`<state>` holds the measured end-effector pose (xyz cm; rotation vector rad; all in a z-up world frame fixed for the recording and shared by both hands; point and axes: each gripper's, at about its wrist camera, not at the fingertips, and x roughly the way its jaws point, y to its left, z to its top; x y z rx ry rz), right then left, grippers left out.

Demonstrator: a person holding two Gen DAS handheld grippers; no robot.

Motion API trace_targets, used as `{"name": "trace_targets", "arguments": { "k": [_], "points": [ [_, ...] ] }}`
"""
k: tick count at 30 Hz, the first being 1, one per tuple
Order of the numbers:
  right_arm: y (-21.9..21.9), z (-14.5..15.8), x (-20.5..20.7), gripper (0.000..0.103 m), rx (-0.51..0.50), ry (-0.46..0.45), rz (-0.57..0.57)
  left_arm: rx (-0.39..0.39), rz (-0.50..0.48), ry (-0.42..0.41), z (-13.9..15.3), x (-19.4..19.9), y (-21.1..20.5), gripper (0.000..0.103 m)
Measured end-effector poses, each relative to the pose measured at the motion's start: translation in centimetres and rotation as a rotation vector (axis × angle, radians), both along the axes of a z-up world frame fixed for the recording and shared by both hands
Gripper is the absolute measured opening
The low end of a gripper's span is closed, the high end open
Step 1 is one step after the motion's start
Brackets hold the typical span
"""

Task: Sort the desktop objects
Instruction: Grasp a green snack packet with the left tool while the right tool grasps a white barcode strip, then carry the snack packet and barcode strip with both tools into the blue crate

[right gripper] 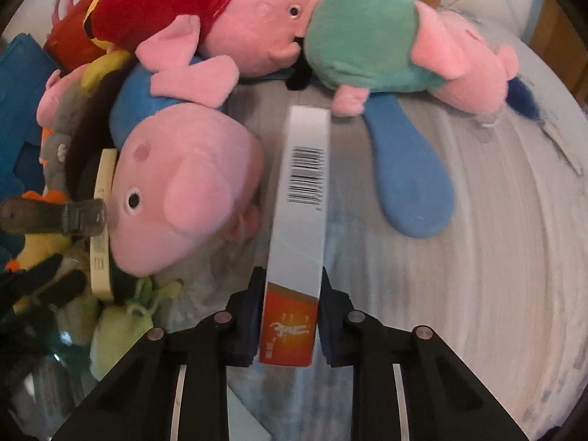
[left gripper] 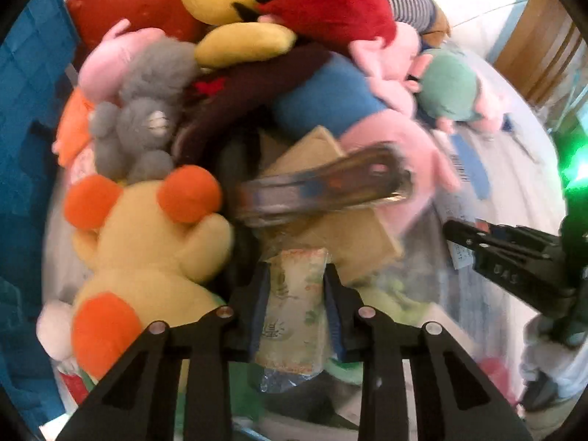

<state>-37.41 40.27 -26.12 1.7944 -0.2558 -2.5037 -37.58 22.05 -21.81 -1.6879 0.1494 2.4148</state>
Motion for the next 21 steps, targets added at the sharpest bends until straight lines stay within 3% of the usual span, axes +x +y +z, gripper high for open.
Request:
{"name": "trace_targets", "arguments": {
  "k": [2, 4, 8, 9, 11, 12, 14, 21],
  "points": [
    [0.6, 0.2, 0.8, 0.023, 0.015, -0.006, -0.007, -0.033, 0.006, -0.012, -0.7, 0.1, 0.1, 0.029],
    [1.2, 0.0, 1.4, 0.023, 0.034, -0.015, -0.017, -0.024, 0.029, -0.038, -1.6, -0.1, -0.5, 0.039],
    [1.2, -0.6, 1.9, 0.025, 0.014, -0.016, -0.015, -0.054, 0.025, -0.025, -1.8, -0.1, -0.3, 0.041],
    [1.1, -0.7, 2.0, 0.029, 0.011, -0.01, -0.014, -0.053, 0.023, -0.019, -1.8, 0.0, -0.3, 0.041],
    [0.6, -0.7, 1.9, 0.046, 0.004, -0.002, -0.009, -0.049, 0.019, -0.008, -1.7, 0.2, -0.4, 0.041],
    [0.3, -0.7, 1.9, 0.046, 0.012, -0.002, 0.0, -0.043, 0.018, -0.005, -1.7, 0.2, -0.5, 0.039],
    [-0.4, -0.6, 1.9, 0.026, 0.018, -0.002, 0.018, -0.023, 0.016, -0.007, -1.5, 0.5, -0.8, 0.024],
    [-1.5, 3.0, 4.4, 0.023, -0.012, 0.066, 0.039, 0.045, 0.025, 0.095, 3.1, 2.7, -2.1, 0.021]
  ]
}}
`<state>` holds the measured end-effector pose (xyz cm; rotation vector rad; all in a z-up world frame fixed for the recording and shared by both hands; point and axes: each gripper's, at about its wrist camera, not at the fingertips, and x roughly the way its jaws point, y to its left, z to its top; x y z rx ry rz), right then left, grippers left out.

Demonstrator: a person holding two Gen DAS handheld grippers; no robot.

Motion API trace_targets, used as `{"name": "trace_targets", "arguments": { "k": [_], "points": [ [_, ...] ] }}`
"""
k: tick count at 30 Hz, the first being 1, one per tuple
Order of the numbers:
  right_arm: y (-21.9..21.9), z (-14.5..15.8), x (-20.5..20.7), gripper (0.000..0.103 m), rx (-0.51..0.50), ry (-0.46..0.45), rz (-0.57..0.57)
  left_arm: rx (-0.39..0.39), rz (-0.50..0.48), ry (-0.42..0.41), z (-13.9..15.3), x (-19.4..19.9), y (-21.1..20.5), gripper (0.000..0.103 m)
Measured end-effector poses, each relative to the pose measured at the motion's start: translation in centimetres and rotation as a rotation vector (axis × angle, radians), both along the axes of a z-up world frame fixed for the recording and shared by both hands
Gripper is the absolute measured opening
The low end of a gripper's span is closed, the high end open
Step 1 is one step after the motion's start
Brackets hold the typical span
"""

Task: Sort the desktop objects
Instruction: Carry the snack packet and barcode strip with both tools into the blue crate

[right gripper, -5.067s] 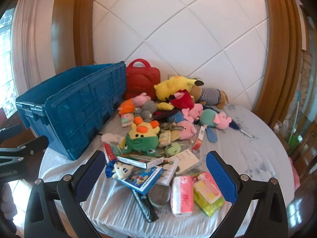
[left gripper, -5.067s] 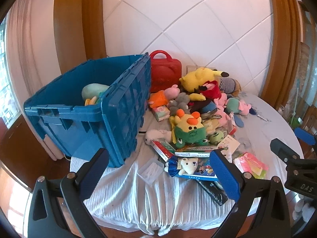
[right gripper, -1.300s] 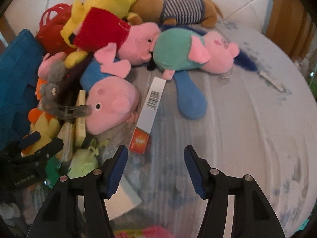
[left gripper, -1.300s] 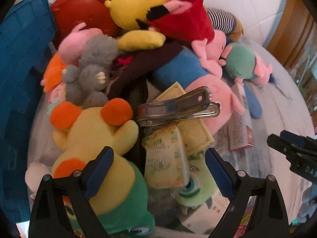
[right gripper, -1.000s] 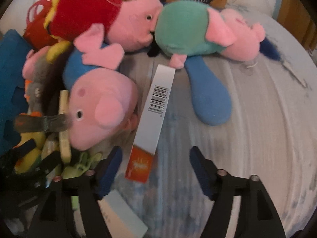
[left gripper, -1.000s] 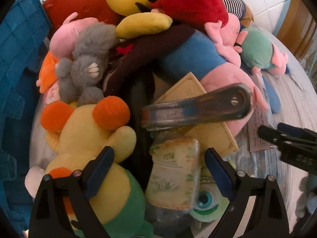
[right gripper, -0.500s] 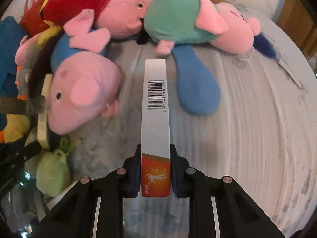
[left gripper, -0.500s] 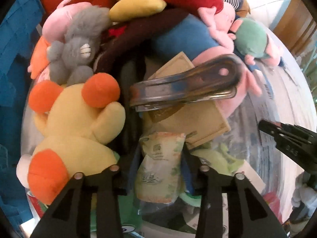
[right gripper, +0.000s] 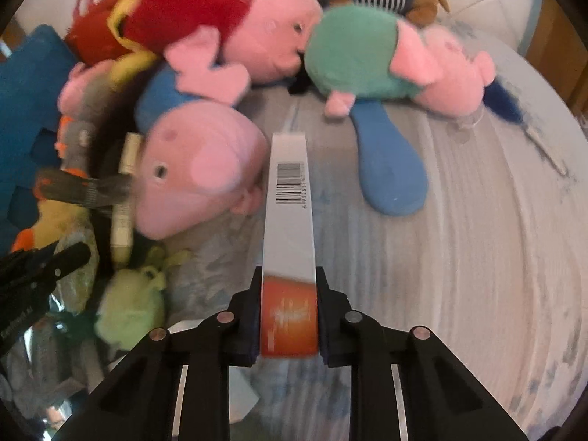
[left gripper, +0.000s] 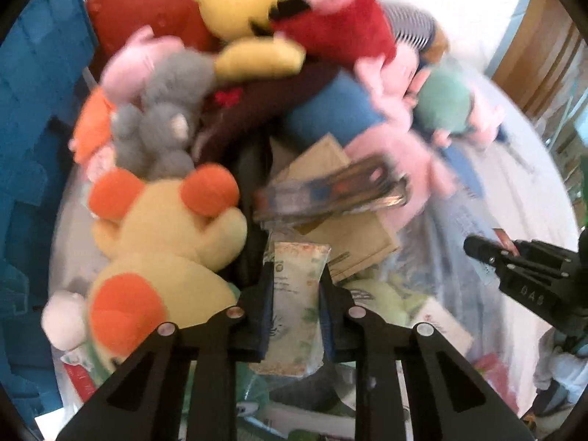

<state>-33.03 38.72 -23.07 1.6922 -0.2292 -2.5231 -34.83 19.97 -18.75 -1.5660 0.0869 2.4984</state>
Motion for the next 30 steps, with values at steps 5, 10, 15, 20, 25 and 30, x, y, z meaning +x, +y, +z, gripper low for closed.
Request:
{"name": "trace_targets", "arguments": {
  "k": [5, 10, 15, 20, 25, 30],
  "points": [
    [-0.8, 4.6, 2.4, 0.023, -0.01, 0.097, 0.02, 0.046, 0.004, 0.127, 5.0, 2.2, -1.3, 0.021],
    [0.6, 8.6, 2.9, 0.023, -0.014, 0.178, 0.057, 0.074, 0.021, 0.237, 9.0, 4.6, -1.9, 0.021],
    [-0.6, 13.6, 4.9, 0.023, -0.071, 0.303, 0.168, 0.07, 0.085, 0.357, 13.5, 7.2, -4.3, 0.021],
    [-6.2, 18.9, 6.1, 0.023, -0.13, 0.428, 0.311, 0.046, 0.184, 0.491, 18.7, 10.2, -9.7, 0.021],
    [-14.3, 24.1, 7.2, 0.023, -0.206, 0.548, 0.443, 0.014, 0.292, 0.601, 22.8, 13.1, -17.3, 0.021],
    [-25.9, 27.9, 8.1, 0.023, -0.271, 0.647, 0.566, -0.052, 0.412, 0.639, 24.4, 15.6, -27.5, 0.021]
  ]
}}
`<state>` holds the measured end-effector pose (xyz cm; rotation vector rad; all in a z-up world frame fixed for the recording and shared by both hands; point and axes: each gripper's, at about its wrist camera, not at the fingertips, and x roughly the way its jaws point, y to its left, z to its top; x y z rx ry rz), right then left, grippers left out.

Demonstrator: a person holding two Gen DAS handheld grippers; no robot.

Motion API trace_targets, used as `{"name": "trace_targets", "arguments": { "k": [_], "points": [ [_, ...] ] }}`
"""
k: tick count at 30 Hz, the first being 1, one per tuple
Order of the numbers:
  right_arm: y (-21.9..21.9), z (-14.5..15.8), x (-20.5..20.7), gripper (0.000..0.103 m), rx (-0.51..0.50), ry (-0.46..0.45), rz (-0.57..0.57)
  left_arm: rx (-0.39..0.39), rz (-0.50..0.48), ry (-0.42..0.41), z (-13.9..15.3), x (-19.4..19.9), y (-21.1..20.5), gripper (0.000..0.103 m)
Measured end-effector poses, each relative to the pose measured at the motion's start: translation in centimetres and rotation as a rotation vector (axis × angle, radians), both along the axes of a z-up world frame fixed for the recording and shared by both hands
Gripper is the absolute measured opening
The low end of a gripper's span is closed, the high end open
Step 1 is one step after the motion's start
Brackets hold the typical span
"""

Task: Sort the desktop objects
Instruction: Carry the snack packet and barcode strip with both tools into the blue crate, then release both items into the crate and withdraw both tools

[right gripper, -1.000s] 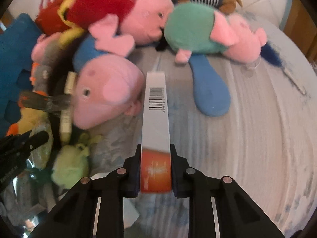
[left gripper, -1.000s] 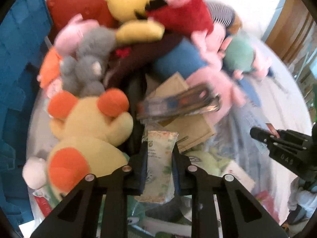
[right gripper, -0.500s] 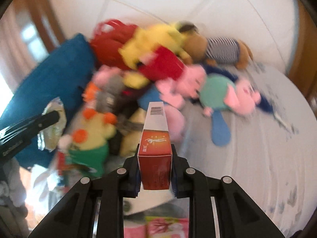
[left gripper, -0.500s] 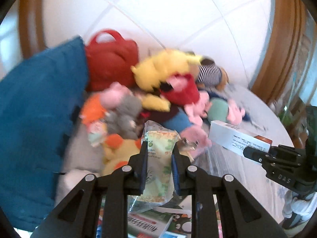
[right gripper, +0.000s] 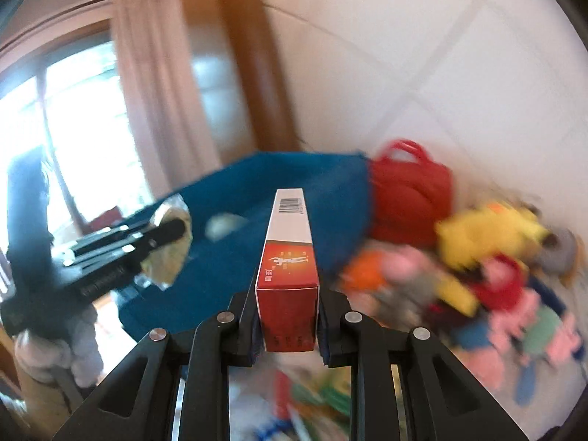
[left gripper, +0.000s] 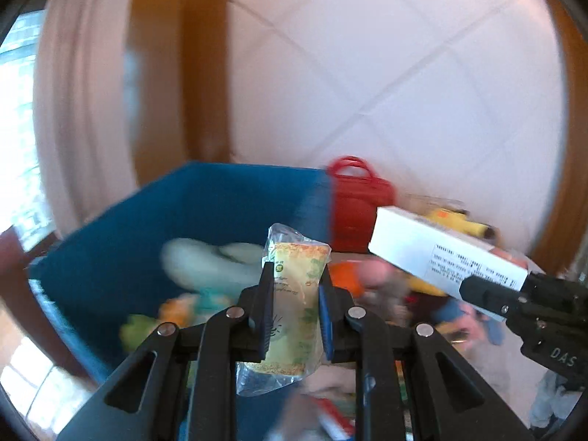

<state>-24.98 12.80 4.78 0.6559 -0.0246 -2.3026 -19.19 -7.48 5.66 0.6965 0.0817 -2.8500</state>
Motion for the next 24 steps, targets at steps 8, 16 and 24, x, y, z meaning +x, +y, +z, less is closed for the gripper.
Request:
{"name": "trace_targets", "arguments": {
  "k": [8, 16, 24],
  "points": [
    [-16.2, -0.4, -1.0, 0.023, 0.031, -0.022, 0.109, 0.007, 0.119, -0.06, -1.4, -0.2, -12.1, 0.021],
    [-22.4, -1.5, -0.1, 0.079, 0.144, -0.005, 0.078, 0.043, 0.141, -0.097, -3.7, 0.0, -15.8, 0.08],
    [-20.4, -1.6, 1.9, 0.089, 0.174, 0.026, 0.008, 0.044, 0.114, -0.086, -4.0, 1.5, -15.3, 0.081]
  ]
}}
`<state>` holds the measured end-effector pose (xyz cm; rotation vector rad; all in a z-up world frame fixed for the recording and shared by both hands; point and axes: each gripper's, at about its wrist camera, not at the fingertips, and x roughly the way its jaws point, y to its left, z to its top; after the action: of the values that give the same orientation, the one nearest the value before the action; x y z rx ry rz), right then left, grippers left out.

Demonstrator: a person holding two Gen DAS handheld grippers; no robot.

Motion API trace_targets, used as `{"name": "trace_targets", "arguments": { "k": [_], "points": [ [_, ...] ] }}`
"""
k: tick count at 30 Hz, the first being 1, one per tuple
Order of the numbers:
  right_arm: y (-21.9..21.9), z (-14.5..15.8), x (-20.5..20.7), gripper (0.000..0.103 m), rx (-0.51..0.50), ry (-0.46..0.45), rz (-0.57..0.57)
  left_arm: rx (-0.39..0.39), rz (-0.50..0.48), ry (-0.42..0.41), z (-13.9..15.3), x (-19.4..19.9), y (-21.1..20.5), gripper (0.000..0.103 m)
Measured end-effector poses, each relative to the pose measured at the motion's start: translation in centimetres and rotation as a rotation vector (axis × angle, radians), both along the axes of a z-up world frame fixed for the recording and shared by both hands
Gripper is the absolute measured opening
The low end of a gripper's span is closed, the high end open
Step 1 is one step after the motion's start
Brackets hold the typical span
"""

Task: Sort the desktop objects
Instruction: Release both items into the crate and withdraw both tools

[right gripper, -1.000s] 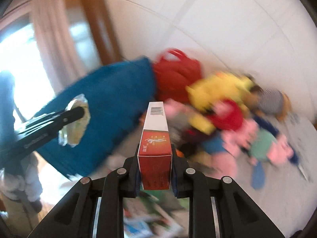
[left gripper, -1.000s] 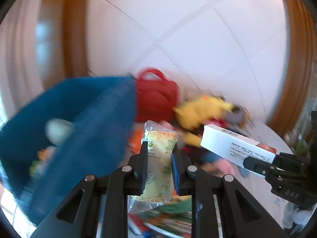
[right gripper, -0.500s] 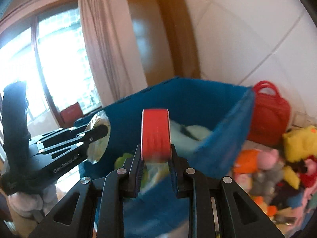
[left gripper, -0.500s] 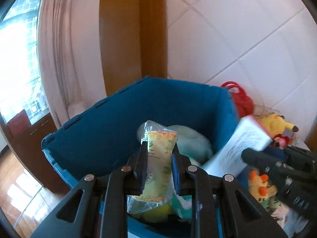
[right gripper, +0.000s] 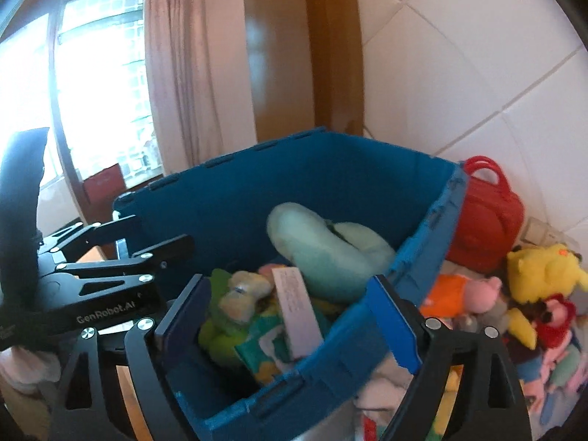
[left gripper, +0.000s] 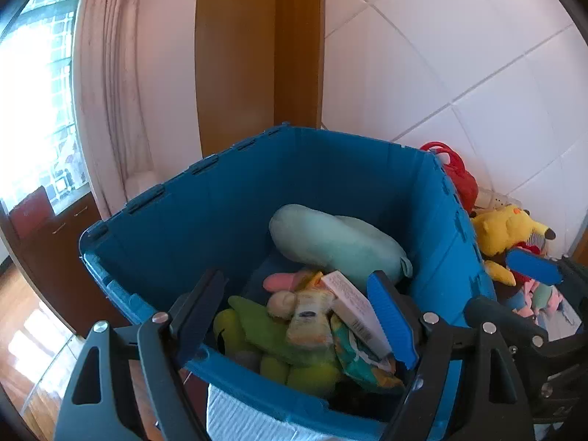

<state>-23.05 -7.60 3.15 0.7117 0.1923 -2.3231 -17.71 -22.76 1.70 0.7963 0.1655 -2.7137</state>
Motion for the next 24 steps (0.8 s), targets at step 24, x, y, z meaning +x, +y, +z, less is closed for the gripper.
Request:
{"name": "trace_targets", "arguments": {
  "k": [24],
  "points": [
    [16.0, -1.4, 10.3, 0.103, 0.009, 0.002, -0.131, -0.017, -0.045, -0.016, -0.8, 10.3, 13.3, 0.083]
  ]
}}
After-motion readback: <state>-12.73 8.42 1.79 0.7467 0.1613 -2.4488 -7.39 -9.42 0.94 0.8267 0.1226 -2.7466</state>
